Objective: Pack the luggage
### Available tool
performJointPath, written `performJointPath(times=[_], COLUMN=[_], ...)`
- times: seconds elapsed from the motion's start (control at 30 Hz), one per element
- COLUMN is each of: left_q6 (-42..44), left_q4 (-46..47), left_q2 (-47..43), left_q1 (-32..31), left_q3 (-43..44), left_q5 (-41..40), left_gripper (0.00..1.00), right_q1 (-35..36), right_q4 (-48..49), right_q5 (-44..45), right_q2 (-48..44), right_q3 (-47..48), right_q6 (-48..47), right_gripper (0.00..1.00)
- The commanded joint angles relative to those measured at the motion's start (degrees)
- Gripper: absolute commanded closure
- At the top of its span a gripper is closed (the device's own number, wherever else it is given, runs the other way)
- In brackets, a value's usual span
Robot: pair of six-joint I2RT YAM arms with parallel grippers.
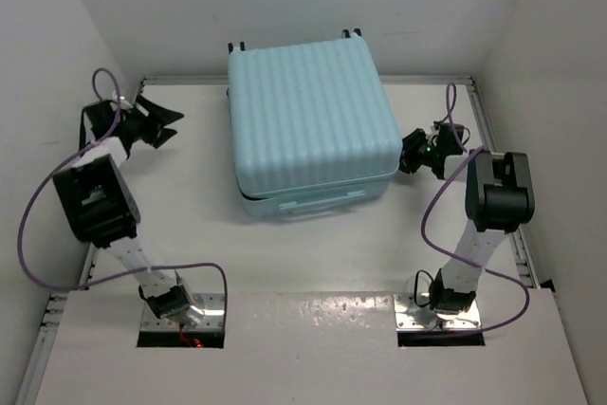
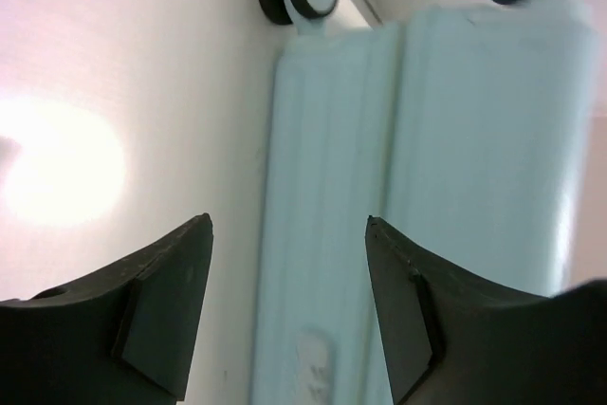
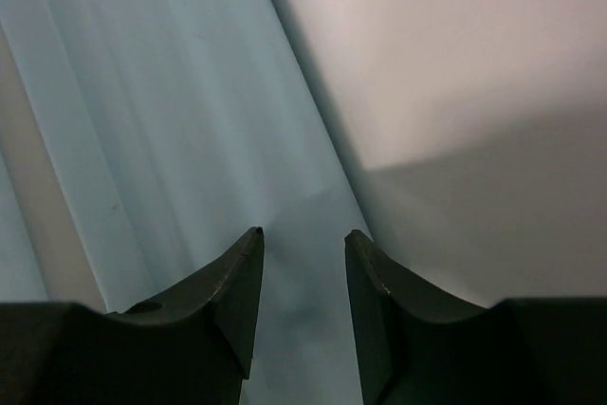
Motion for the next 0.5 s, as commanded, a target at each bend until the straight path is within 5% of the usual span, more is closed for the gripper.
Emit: performJointPath(times=[0.0, 0.1, 0.27, 0.47], left_q6=[5.38, 5.91, -0.4, -6.2], left_q4=[-7.63, -9.4, 5.87, 21.33], left_q2=[-12.39, -18.4, -15.73, 4.58], left_q1=[2.4, 3.1, 1.61, -0.24], left_q3=[-10.39, -21.54, -29.16, -10.02], left_q5=[2.8, 1.67, 0.87, -0.54], left_gripper=[0.32, 0.32, 0.33, 0.34], right_q1=[9.68, 14.25, 17.96, 9.01], right_q4=[5.92, 8.12, 4.37, -20.45], right_q5=[-7.88, -7.53, -9.46, -12.02], right_q2=[-8.76, -13.78, -19.84, -24.16], right_q3=[-7.78, -14.55, -17.55, -13.8], right_q6=[8.79, 11.96, 10.3, -10.6], right_gripper=[0.59, 0.59, 0.59, 0.61])
